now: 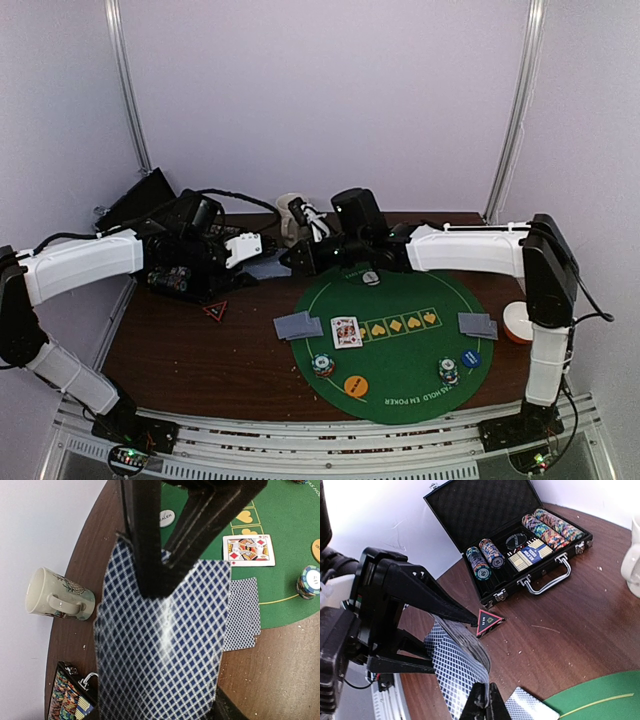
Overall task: Distribute texas hold em gaming equipment
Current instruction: Pick up the poker card from the face-down deck piles.
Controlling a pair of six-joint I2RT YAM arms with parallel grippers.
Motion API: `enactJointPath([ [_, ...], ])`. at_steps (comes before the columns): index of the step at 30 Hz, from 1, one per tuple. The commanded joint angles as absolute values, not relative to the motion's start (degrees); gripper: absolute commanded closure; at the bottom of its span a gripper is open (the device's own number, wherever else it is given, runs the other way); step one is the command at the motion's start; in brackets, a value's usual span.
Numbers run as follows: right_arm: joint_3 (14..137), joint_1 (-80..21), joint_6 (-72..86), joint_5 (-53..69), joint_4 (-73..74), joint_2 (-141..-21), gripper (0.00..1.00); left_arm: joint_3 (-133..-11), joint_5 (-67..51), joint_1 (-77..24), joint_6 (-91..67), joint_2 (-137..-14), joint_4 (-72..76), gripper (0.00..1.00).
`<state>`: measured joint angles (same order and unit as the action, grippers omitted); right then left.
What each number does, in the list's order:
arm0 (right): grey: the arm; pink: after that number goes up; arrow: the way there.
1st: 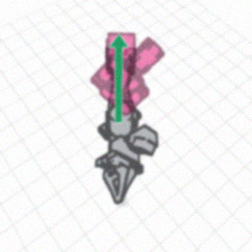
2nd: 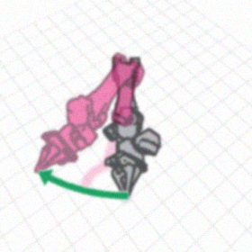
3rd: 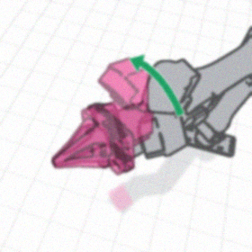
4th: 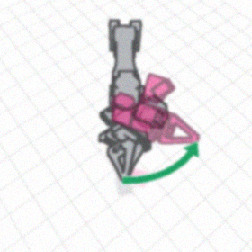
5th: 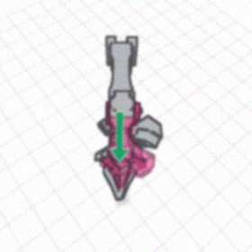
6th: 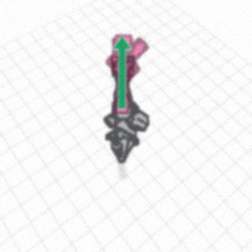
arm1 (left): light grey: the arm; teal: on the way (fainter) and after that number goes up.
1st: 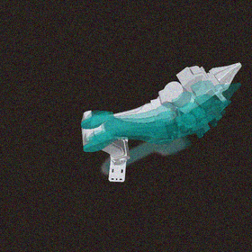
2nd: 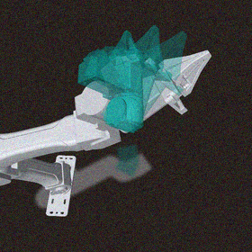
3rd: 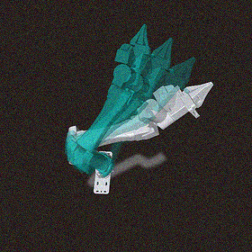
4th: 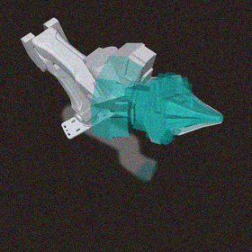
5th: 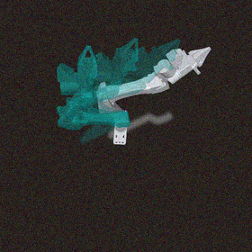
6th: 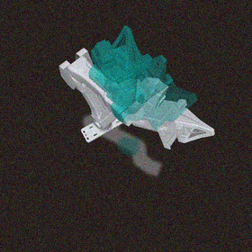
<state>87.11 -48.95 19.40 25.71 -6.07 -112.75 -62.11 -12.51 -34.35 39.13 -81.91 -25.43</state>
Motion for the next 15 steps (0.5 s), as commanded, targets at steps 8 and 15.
enactJointPath([
  [8,87.8,-48.4,13.1,22.1,2.6,-106.5,1.00,-61.8,-13.5,-34.6,39.7,-80.4,-23.4,0.49],
  [15,86.6,-47.0,9.6,24.2,5.9,-100.6,1.00,-61.8,-13.5,-34.6,39.6,-80.3,-23.4,0.49],
])
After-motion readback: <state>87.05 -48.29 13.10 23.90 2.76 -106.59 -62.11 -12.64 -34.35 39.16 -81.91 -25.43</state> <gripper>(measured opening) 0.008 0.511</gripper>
